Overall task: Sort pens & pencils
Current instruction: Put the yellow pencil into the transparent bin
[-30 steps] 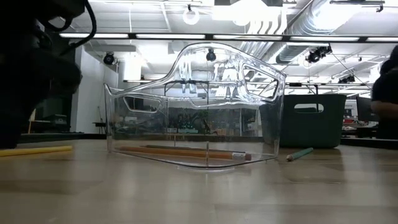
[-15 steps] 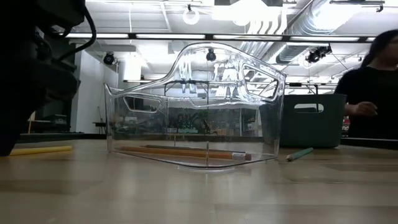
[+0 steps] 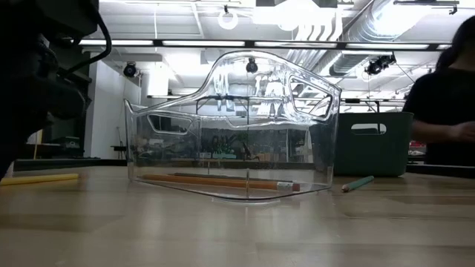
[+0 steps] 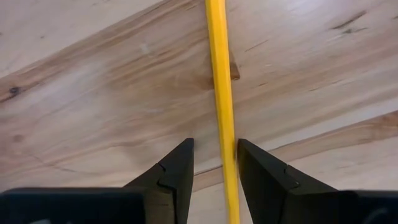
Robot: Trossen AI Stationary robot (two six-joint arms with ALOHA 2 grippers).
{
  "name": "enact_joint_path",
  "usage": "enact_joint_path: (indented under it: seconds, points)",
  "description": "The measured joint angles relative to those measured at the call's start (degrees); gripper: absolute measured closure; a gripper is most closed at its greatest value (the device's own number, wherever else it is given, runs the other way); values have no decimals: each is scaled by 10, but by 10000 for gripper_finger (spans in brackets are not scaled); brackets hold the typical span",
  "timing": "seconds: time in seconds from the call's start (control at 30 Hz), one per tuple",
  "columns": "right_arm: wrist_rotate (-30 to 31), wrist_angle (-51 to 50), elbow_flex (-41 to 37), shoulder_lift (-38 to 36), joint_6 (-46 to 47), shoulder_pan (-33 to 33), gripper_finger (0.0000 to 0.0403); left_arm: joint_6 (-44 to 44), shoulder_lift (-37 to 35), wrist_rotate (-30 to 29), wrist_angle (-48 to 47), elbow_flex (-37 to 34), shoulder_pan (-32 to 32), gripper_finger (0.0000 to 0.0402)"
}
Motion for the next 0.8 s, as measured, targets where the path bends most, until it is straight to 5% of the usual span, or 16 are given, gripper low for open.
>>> enact_joint_path:
  seconds: [0.27, 0.63, 0.8]
  points:
    - [0, 0, 0, 0, -2, 0, 327, 0, 0, 0, 12, 0, 0, 294]
    - [0, 0, 0, 0, -2, 0, 327, -2, 12, 6, 16, 2, 0, 385]
    - [0, 0, 0, 0, -3, 0, 327, -1, 13, 7, 18, 2, 0, 391]
